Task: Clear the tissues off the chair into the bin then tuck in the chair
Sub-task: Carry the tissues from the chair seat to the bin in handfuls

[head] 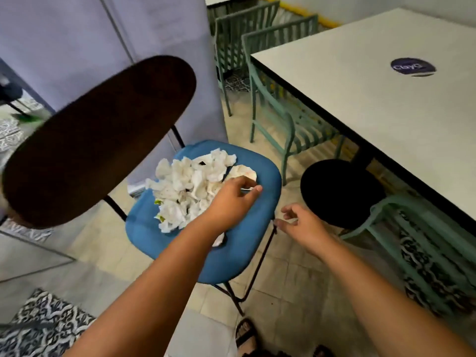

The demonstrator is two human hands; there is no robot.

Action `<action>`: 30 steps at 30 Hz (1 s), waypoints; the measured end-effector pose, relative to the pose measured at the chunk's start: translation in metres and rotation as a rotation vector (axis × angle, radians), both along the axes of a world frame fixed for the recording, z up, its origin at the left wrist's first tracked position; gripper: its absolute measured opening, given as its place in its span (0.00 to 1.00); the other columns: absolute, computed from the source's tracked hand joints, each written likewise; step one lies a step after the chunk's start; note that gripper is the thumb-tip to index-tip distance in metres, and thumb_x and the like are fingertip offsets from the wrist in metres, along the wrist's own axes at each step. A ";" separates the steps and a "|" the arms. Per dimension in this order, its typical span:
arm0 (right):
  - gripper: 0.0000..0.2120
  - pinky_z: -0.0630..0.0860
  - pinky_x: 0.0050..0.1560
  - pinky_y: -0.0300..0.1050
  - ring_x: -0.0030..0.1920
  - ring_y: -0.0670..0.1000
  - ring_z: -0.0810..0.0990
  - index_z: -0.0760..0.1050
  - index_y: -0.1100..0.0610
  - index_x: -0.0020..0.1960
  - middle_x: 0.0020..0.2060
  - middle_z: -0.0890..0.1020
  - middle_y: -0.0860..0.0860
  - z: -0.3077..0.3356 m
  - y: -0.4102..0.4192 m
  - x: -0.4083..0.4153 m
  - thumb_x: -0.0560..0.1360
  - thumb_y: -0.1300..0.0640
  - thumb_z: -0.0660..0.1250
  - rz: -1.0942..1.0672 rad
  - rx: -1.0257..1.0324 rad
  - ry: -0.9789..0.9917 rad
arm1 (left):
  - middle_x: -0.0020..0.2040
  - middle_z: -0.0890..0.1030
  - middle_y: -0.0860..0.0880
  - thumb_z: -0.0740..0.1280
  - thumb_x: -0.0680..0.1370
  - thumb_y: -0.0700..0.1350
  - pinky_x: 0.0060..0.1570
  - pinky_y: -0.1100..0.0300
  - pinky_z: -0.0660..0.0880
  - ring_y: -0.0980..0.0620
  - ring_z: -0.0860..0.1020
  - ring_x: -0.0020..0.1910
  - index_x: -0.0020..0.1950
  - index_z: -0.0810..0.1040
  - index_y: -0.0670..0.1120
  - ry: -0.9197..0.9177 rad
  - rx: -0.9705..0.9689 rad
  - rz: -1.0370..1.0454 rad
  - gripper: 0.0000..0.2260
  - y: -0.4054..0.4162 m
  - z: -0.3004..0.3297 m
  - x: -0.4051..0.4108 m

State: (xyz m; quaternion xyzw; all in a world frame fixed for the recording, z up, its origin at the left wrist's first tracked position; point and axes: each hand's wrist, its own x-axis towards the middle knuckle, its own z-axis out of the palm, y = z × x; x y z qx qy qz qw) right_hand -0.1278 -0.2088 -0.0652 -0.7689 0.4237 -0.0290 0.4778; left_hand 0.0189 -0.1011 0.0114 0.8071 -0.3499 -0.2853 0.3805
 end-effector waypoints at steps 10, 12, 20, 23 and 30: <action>0.15 0.75 0.55 0.48 0.51 0.52 0.78 0.75 0.55 0.56 0.50 0.79 0.51 0.009 -0.006 0.114 0.72 0.51 0.71 0.074 -0.090 0.031 | 0.59 0.78 0.52 0.63 0.80 0.52 0.41 0.64 0.72 0.55 0.78 0.51 0.60 0.76 0.47 -0.035 -0.024 0.201 0.13 0.059 0.015 0.095; 0.17 0.75 0.55 0.50 0.52 0.55 0.78 0.74 0.57 0.58 0.52 0.79 0.54 0.009 -0.017 0.133 0.72 0.52 0.71 0.060 -0.134 0.049 | 0.61 0.78 0.52 0.63 0.79 0.52 0.37 0.65 0.72 0.56 0.78 0.51 0.61 0.75 0.47 -0.026 -0.025 0.203 0.14 0.057 0.013 0.102; 0.34 0.72 0.63 0.52 0.65 0.61 0.72 0.66 0.58 0.70 0.67 0.71 0.59 -0.021 -0.052 0.203 0.70 0.44 0.70 0.168 -0.224 0.238 | 0.57 0.80 0.51 0.64 0.79 0.53 0.36 0.66 0.71 0.52 0.80 0.48 0.59 0.76 0.48 -0.057 -0.016 0.338 0.13 0.035 0.004 0.144; 0.32 0.71 0.58 0.48 0.62 0.59 0.74 0.69 0.58 0.68 0.64 0.74 0.59 -0.027 -0.059 0.213 0.70 0.45 0.72 0.260 -0.225 0.243 | 0.55 0.81 0.50 0.64 0.79 0.52 0.34 0.68 0.70 0.59 0.78 0.41 0.59 0.76 0.49 -0.056 -0.012 0.410 0.11 0.015 0.001 0.160; 0.17 0.73 0.43 0.43 0.43 0.53 0.79 0.75 0.54 0.49 0.48 0.80 0.55 -0.037 -0.089 0.217 0.65 0.51 0.77 0.327 -0.084 0.091 | 0.59 0.78 0.49 0.64 0.79 0.51 0.44 0.58 0.75 0.52 0.79 0.51 0.62 0.75 0.46 -0.036 0.072 0.485 0.14 -0.044 -0.016 0.199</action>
